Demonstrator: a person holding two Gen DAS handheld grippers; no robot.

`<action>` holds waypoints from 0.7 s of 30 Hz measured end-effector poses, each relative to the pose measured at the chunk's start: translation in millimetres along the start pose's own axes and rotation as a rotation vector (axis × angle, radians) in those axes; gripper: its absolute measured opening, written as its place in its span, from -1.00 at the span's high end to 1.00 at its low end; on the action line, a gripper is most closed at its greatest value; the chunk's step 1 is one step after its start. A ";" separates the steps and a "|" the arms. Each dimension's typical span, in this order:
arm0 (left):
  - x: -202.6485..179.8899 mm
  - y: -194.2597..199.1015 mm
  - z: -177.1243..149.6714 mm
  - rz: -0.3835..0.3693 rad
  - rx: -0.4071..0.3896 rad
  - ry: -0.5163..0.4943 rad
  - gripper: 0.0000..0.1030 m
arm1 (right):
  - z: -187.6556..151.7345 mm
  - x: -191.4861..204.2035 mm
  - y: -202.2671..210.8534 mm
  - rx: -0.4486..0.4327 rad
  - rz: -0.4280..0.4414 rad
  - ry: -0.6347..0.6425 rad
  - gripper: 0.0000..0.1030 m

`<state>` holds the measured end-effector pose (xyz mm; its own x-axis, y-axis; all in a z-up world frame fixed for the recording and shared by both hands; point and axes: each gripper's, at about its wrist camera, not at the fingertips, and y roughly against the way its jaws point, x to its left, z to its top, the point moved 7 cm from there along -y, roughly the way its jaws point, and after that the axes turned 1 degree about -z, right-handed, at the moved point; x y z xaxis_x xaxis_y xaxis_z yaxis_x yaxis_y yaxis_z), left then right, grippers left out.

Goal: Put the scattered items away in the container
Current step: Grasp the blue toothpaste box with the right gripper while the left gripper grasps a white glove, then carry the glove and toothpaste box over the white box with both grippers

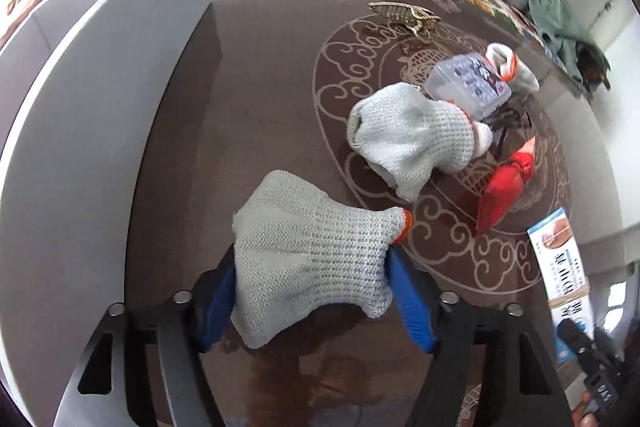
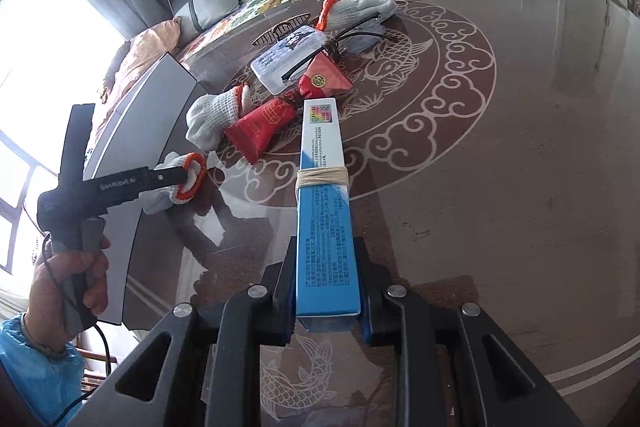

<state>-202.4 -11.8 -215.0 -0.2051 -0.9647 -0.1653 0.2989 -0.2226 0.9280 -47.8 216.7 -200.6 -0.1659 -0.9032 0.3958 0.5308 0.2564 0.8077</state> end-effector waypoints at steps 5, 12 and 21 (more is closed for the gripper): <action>-6.7 9.7 -17.4 -0.057 0.011 -0.001 0.12 | -1.0 -6.7 -3.6 0.024 -0.009 -0.001 0.18; -23.9 12.5 -38.6 -0.093 0.017 -0.020 0.12 | 9.2 -3.1 -15.2 0.048 -0.040 0.083 0.12; -40.1 27.6 -61.9 -0.101 -0.009 -0.043 0.12 | 19.0 4.9 -18.9 0.031 -0.024 0.128 0.49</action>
<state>-128.2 12.0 -203.4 -0.2745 -0.9302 -0.2436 0.2829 -0.3203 0.9041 -74.4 214.0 -205.7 -0.0692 -0.9453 0.3189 0.5015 0.2434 0.8302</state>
